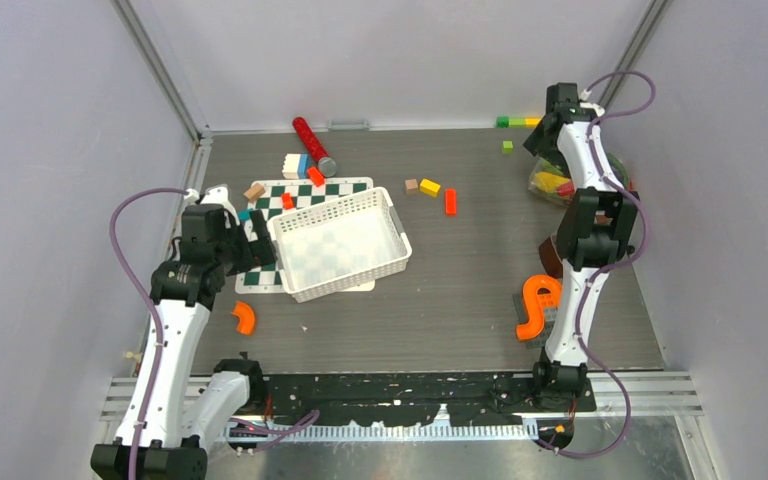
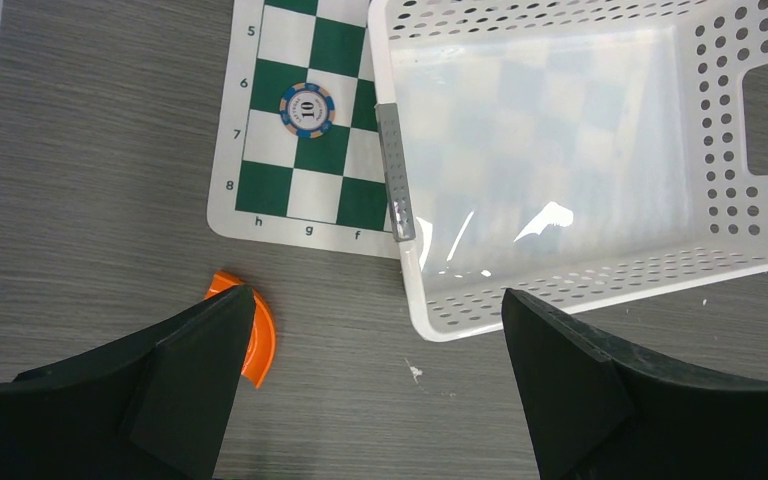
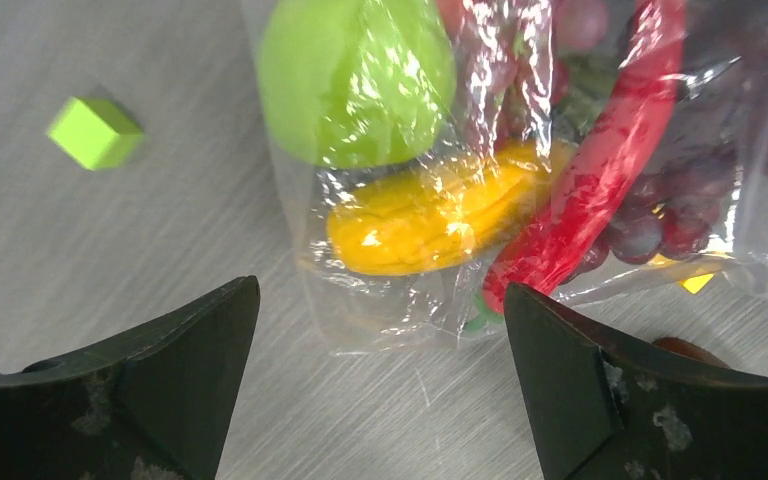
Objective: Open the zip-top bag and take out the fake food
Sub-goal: Pick up the zipper food storage bag at the corner of the board, then place the zipper food storage bag at the center of the board, then pick up the zipper food storage bag at the center of the board.
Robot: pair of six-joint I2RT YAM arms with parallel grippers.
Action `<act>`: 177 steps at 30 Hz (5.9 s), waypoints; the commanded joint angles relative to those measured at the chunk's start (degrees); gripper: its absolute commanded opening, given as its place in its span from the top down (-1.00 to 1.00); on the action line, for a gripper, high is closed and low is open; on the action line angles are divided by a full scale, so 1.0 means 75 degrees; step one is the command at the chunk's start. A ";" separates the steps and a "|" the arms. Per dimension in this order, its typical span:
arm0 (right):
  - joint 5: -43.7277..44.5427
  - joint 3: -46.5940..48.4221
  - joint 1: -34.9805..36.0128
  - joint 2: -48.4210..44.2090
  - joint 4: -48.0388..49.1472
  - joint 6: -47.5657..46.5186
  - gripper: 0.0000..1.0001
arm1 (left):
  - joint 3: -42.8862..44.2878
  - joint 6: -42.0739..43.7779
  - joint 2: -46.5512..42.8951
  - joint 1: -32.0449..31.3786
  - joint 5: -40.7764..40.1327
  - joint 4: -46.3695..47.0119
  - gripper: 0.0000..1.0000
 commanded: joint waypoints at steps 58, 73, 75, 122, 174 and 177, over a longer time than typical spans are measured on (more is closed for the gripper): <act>0.0258 -0.5139 0.7570 -0.7601 -0.1243 -0.1216 0.99 | 0.0023 -0.0065 -0.0135 0.0044 -0.0187 0.0114 -0.79; 0.0240 -0.8082 0.9805 -0.8532 -0.0306 0.1925 -0.54 | 0.0187 -0.0135 -0.0076 0.0044 0.1055 0.0392 -0.99; 0.1143 -0.7891 0.9803 -0.8790 -0.0814 0.2324 -0.79 | 0.0392 -0.0158 0.0031 0.0045 0.1688 0.0470 -0.99; -0.6125 -1.0434 0.1703 -0.5474 0.5095 0.0218 -0.21 | 0.0489 -0.0241 -0.0107 -0.2204 0.2036 0.0842 -0.98; -0.5109 -0.6189 0.5625 -0.8496 -0.0262 -0.2249 0.99 | 0.1250 -0.0129 -0.0416 -0.2193 0.5412 0.4042 -0.96; -0.5306 -0.6112 0.5763 -0.8593 -0.0282 -0.2519 0.99 | 0.1190 -0.0155 -0.0250 -0.2201 0.6153 0.4535 -0.93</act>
